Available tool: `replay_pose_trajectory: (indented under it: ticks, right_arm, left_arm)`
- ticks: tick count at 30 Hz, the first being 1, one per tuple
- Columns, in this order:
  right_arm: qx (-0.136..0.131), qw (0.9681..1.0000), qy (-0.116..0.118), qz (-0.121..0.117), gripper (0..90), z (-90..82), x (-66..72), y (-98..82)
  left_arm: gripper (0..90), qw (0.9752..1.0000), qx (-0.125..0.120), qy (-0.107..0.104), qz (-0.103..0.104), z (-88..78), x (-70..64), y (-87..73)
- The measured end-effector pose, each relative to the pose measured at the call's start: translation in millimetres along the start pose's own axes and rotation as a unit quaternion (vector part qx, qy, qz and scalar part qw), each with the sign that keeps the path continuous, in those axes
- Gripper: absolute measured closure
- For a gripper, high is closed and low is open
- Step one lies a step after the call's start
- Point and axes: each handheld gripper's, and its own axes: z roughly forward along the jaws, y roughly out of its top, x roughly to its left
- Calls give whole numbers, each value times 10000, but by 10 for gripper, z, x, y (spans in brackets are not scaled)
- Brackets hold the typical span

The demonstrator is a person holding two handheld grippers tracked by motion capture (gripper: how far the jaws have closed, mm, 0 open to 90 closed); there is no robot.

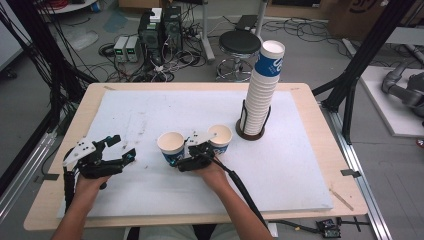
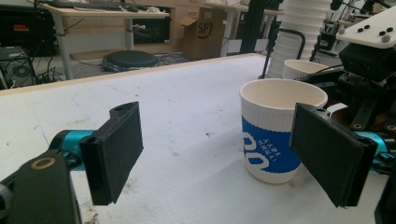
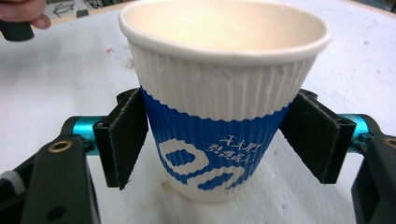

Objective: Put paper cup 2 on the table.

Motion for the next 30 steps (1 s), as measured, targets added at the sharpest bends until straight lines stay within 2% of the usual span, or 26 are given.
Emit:
replay_pose_trajectory:
  ticks: [4,10,11,17,24,30]
  right_arm:
    - [15,10000,27,64,216,-44,-13,-32]
    - [169,9998,36,-64,201,-99,9,-55]
    - [208,9998,43,-20,201,-121,17,-60]
    - [96,9998,170,-75,201,-257,46,-73]
    - [-101,9988,445,-194,201,-446,110,-76]
    - [-155,9983,459,-320,202,-672,148,-89]
  left_arm:
    - [173,10000,2,-12,-19,4,-3,-3]
    - [173,10000,8,-23,-7,10,1,-3]
    - [173,10000,5,-29,-18,10,-1,-3]
    - [173,10000,6,-38,-8,16,-4,-1]
    - [173,10000,7,-39,-1,26,-10,2]
    - [173,10000,-1,-45,-7,30,-13,3]
